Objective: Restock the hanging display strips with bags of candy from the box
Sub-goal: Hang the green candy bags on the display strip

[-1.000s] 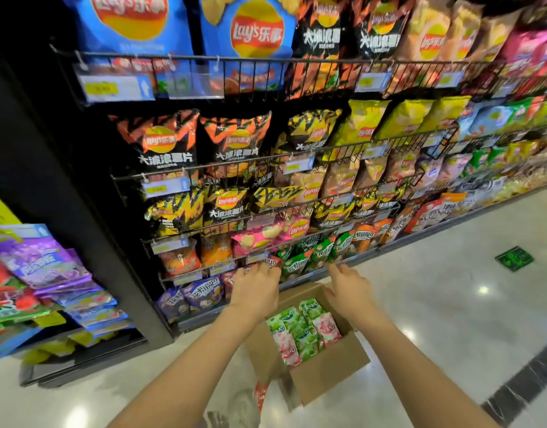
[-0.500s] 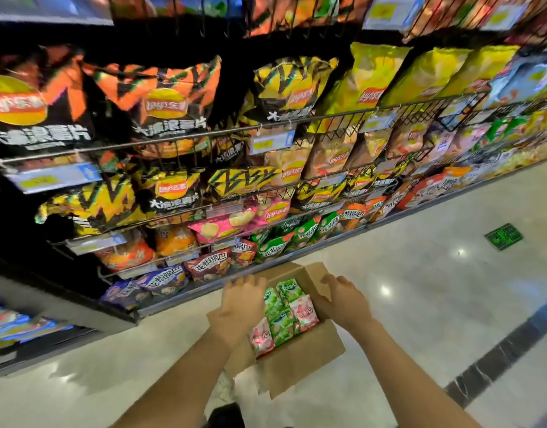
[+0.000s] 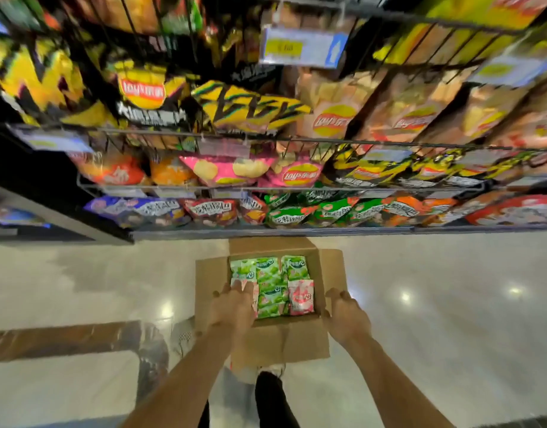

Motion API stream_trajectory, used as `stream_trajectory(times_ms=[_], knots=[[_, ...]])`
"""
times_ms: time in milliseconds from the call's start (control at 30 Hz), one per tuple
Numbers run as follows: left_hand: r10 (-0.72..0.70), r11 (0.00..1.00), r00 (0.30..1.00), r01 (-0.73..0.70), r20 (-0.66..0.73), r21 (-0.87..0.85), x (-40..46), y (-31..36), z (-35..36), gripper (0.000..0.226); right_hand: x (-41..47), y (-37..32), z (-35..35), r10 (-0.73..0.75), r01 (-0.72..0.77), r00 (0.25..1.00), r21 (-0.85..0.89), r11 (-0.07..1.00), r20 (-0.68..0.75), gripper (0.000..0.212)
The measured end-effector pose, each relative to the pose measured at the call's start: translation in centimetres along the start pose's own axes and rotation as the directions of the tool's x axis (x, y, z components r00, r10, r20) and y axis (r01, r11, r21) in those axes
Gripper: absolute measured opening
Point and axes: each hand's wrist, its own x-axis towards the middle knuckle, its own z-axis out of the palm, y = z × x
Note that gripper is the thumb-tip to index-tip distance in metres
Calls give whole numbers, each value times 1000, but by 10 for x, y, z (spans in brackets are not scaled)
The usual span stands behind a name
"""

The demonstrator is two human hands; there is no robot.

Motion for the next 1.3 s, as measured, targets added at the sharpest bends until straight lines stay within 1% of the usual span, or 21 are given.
stream_trajectory(times_ms=[67, 200, 267, 367, 433, 533, 633, 767, 833, 967, 1033, 1100, 1167, 1233, 1300], knots=[[-54, 999, 998, 54, 12, -2, 14, 4, 20, 43, 21, 6, 11, -61, 63, 997, -46, 997, 43, 32], [-141, 986, 989, 144, 43, -81, 45, 8, 64, 41, 62, 18, 44, -86, 91, 994, -77, 993, 63, 31], [-177, 975, 983, 183, 56, -123, 62, 8, 89, 41, 85, 25, 69, -85, 90, 993, -56, 994, 85, 31], [-232, 952, 969, 245, 88, -184, 98, 7, 134, 44, 121, 36, 110, -63, 62, 994, 16, 998, 87, 38], [-265, 930, 958, 284, 112, -233, 126, 5, 171, 46, 145, 41, 139, -22, 18, 996, 46, 999, 86, 42], [-294, 891, 947, 319, 126, -322, 171, 1, 229, 46, 188, 51, 188, -7, 1, 997, 83, 997, 73, 47], [-319, 869, 938, 346, 135, -354, 216, -5, 281, 51, 237, 60, 238, 14, -22, 997, 111, 994, 73, 58], [-345, 839, 926, 376, 151, -394, 264, -13, 335, 64, 292, 69, 291, 32, -47, 995, 167, 985, 92, 57], [-371, 798, 914, 405, 166, -447, 278, -16, 350, 68, 310, 72, 307, 74, -93, 992, 193, 977, 104, 58], [-391, 708, 897, 435, 204, -556, 297, -17, 368, 75, 330, 78, 329, 168, -188, 982, 332, 924, 89, 59], [-409, 653, 887, 447, 212, -611, 305, -17, 374, 72, 339, 80, 334, 179, -201, 980, 383, 902, 92, 61], [-430, 567, 875, 454, 223, -687, 311, -18, 380, 66, 346, 80, 334, 208, -226, 974, 430, 874, 89, 63], [-447, 514, 864, 461, 233, -723, 316, -19, 386, 67, 354, 80, 336, 238, -250, 968, 454, 855, 84, 68], [-454, 521, 861, 464, 228, -716, 319, -20, 392, 69, 359, 79, 338, 251, -263, 964, 455, 851, 88, 73], [-461, 567, 864, 464, 205, -680, 321, -20, 395, 70, 362, 77, 341, 261, -273, 961, 464, 842, 91, 76]])
